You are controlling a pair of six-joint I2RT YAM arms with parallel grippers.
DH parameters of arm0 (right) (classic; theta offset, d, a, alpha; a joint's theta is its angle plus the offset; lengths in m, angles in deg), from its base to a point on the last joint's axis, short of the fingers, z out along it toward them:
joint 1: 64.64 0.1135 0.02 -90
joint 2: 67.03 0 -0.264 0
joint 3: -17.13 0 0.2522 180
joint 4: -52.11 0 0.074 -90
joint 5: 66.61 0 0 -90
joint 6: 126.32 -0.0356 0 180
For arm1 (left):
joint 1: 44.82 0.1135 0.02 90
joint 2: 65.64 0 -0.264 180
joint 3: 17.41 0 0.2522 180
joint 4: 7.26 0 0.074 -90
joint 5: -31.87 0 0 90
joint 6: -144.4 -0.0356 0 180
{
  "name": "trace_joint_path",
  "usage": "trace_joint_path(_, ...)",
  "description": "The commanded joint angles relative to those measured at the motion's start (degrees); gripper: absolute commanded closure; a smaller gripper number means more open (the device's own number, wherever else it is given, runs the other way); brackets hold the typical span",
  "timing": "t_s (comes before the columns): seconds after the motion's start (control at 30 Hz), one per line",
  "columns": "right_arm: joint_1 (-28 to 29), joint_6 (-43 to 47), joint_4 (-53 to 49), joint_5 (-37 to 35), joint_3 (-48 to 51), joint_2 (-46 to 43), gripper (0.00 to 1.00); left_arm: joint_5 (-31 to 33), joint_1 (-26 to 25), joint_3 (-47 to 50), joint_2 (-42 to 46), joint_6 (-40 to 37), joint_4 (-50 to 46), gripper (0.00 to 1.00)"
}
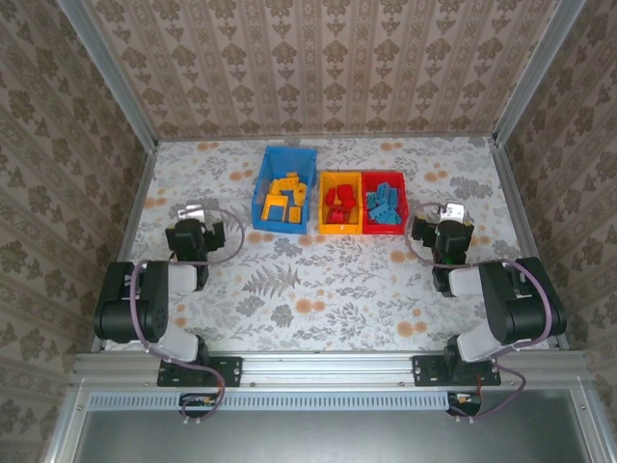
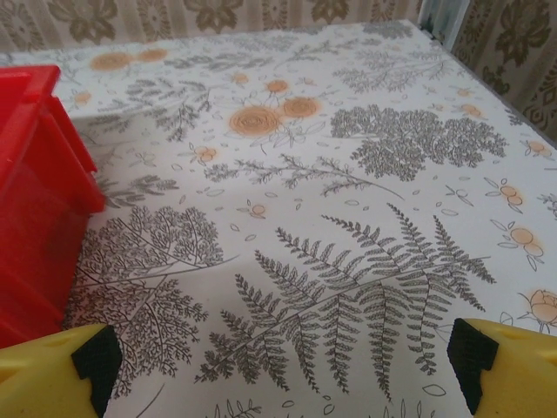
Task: Sort the legos into containers by color
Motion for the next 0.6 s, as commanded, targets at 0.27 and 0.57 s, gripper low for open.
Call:
trace_joint_path(0.27, 0.62, 1.69, 1.09, 1.81, -2.78, 0.67, 0.0, -2.5, 0.39, -0.13, -0.29, -0.56, 7.95, 0.0)
trace_joint_path(0.57, 0.32, 2.59, -0.43, 5.21, -3.66, 0.89, 0.0, -2.19, 0.17, -0.13, -0.17, -0.81, 7.88, 0.0)
